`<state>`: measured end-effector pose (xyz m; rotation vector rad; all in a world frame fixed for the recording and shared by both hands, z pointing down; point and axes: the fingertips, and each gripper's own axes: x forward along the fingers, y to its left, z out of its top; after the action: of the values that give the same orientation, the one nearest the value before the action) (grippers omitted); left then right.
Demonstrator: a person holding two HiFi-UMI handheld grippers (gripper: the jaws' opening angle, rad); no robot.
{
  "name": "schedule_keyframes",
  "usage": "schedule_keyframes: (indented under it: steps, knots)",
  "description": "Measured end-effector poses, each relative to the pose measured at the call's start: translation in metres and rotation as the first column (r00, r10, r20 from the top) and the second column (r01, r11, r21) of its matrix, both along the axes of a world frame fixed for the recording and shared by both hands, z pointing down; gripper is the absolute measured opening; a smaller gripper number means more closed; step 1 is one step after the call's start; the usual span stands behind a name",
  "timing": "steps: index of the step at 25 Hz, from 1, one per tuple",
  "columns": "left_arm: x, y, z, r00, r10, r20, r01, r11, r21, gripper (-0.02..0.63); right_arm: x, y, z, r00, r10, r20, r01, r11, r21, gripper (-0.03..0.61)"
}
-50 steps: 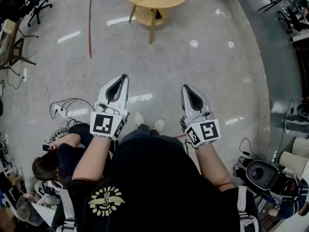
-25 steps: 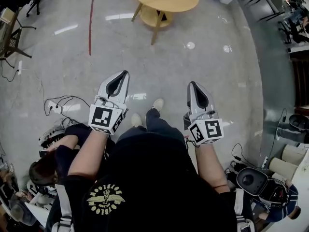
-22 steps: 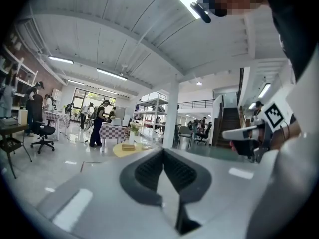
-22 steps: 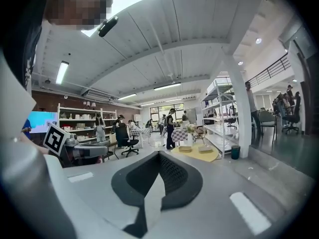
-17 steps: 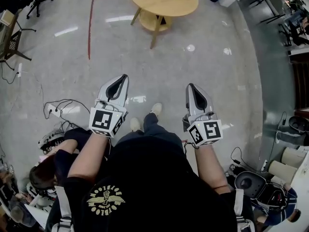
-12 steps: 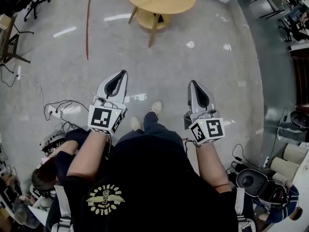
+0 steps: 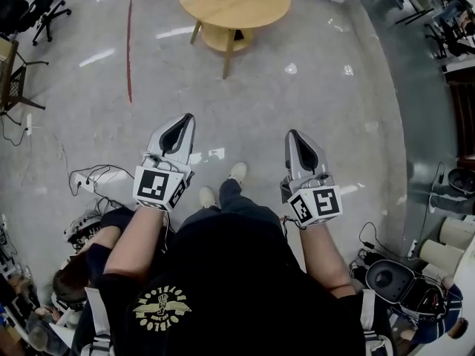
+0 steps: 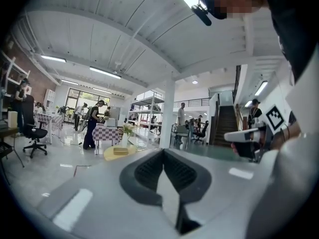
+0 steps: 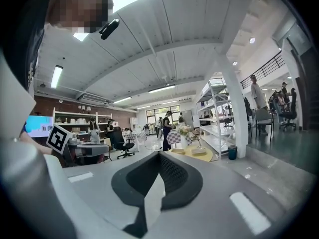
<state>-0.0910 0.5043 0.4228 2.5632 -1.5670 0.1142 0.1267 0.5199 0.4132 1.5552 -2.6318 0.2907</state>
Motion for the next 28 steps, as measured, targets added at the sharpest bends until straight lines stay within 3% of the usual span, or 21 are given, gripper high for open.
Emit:
schedule_keyframes:
  steps: [17, 28]
  knots:
    - [0.020, -0.070, 0.005, 0.996, -0.091, 0.022, 0.092, 0.995, -0.026, 0.003, 0.025, -0.082, 0.012, 0.998, -0.062, 0.023, 0.062, 0.998, -0.022, 0.000]
    - [0.041, -0.101, -0.011, 0.988, -0.149, 0.034, 0.149, 0.989, 0.006, 0.003, 0.049, -0.131, 0.000, 0.994, -0.105, 0.013, 0.105, 0.994, 0.025, 0.000]
